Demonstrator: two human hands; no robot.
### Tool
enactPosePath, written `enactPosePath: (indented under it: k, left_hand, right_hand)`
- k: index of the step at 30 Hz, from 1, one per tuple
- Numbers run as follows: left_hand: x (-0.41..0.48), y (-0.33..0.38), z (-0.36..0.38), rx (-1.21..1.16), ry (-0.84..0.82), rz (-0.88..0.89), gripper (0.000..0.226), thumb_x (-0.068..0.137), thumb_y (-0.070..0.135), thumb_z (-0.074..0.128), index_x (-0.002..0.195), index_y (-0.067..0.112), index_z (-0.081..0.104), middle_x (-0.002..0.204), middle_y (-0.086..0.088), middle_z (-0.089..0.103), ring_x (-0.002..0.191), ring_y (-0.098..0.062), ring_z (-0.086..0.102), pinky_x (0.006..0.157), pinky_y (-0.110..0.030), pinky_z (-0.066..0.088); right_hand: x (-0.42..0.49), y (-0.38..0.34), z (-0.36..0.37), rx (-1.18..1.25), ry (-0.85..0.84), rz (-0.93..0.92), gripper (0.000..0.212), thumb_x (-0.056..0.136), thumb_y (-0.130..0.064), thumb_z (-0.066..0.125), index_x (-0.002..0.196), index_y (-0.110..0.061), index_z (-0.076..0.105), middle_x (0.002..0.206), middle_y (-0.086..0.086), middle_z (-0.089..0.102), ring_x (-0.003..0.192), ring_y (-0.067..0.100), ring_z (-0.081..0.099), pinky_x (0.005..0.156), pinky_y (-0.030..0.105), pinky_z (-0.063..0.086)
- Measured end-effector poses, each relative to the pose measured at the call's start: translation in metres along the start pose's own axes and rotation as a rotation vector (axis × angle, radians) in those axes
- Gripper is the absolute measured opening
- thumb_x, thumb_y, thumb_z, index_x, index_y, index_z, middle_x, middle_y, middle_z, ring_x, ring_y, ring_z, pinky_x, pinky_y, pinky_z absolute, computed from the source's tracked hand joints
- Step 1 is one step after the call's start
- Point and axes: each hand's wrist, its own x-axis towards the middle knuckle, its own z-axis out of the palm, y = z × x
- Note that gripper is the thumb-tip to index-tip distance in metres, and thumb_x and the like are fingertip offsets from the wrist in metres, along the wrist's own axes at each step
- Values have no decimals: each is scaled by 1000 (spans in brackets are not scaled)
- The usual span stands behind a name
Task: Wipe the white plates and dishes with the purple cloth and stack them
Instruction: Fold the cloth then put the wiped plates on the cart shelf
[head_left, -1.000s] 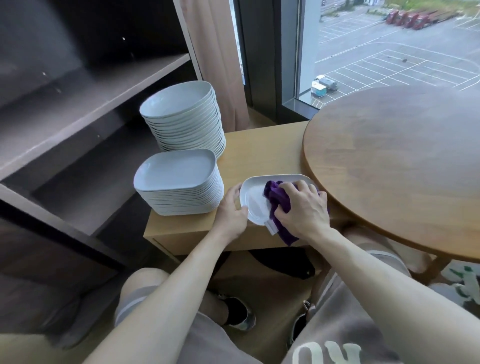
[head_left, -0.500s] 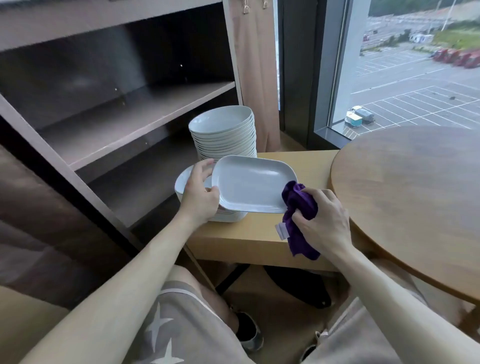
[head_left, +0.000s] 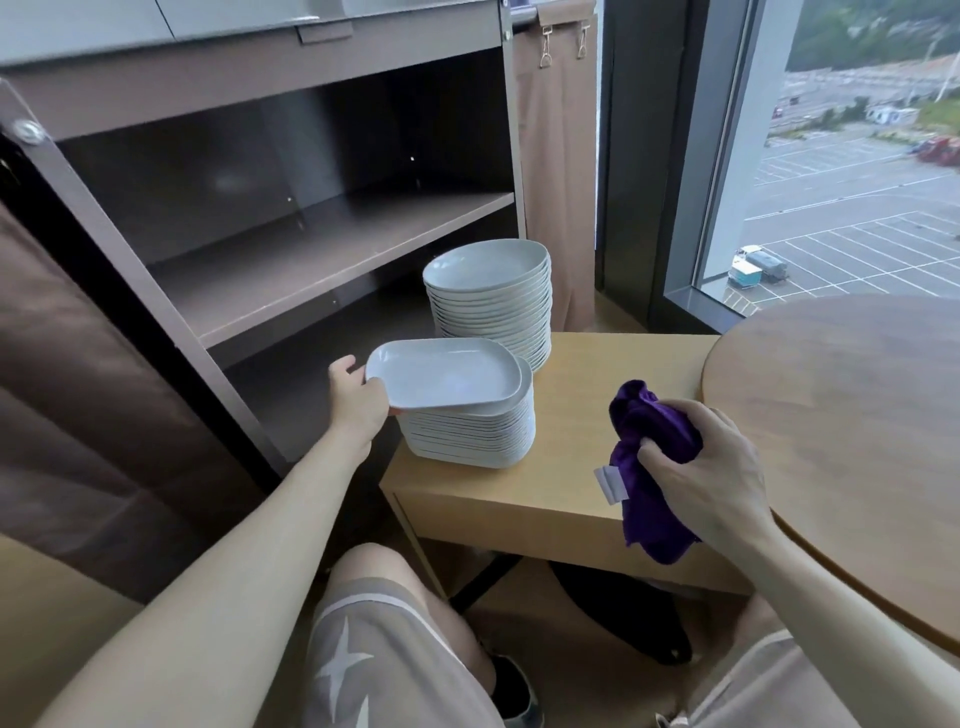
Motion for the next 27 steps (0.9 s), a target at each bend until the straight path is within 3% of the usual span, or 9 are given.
enactPosePath:
  k: [2,7,11,15,18,20,23,25,27]
  left_hand:
    - [0,-6,1,54,-28,11,68,101,10,49,160,13,15,156,-8,42,124,-15,41,95,-30,40]
    - [1,-13,10,134,-89,-9,79,97,26,54,162,18,10,160,-2,35,146,-26,31,114,-43,32]
    - [7,-21,18,116,-188,-12,82,98,30,58,163,22,9,167,2,27,150,-24,28,117,-42,28]
    - [18,-26,20,229,-211,32,81,101,48,52,164,22,6,170,-1,19,155,-26,20,123,-48,24]
    - [24,-23,18,408,-221,66,83,101,58,47,164,21,6,169,-8,18,154,-30,17,121,-53,25]
    - [16,-11,17,488,-138,172,81,102,53,50,163,15,13,167,-10,21,153,-30,18,121,-52,26]
    - [-35,0,20,319,-60,434,57,101,33,58,151,15,37,150,-4,46,133,-21,47,107,-40,46]
    - [-85,-6,26,96,-269,398,42,94,38,60,133,24,53,126,7,61,107,-12,64,90,-28,54]
    - [-137,-8,41,-75,-594,140,44,92,49,61,129,25,56,120,4,64,98,-15,70,83,-28,56]
  right_hand:
    - [0,1,-4,32,-2,34,44,85,-27,76,127,-30,63,108,-14,62,94,4,58,64,20,45]
    - [0,0,-6,84,-7,72,39,85,-27,73,122,-34,64,107,-15,65,93,3,61,65,20,45]
    - [-5,-2,-5,87,-41,82,38,86,-26,74,122,-33,65,107,-15,66,93,4,62,67,20,46]
    - [-7,-6,-3,102,-71,77,36,87,-22,74,120,-31,66,106,-12,67,93,6,63,70,22,48]
    - [-9,-12,-1,152,-114,107,33,90,-20,74,121,-29,67,105,-9,70,93,10,66,73,25,51]
    - [-10,-17,0,211,-142,136,29,92,-18,73,118,-30,68,99,-11,72,91,9,68,74,26,53]
    - [-12,-27,0,395,-193,248,23,94,-14,70,110,-32,72,93,-12,75,86,10,71,72,24,55]
    - [-16,-35,2,523,-224,351,21,96,-11,67,107,-28,73,93,-5,76,85,16,72,70,23,55]
    - [-22,-45,7,667,-269,451,19,98,-10,61,108,-21,74,98,8,77,85,22,71,72,28,54]
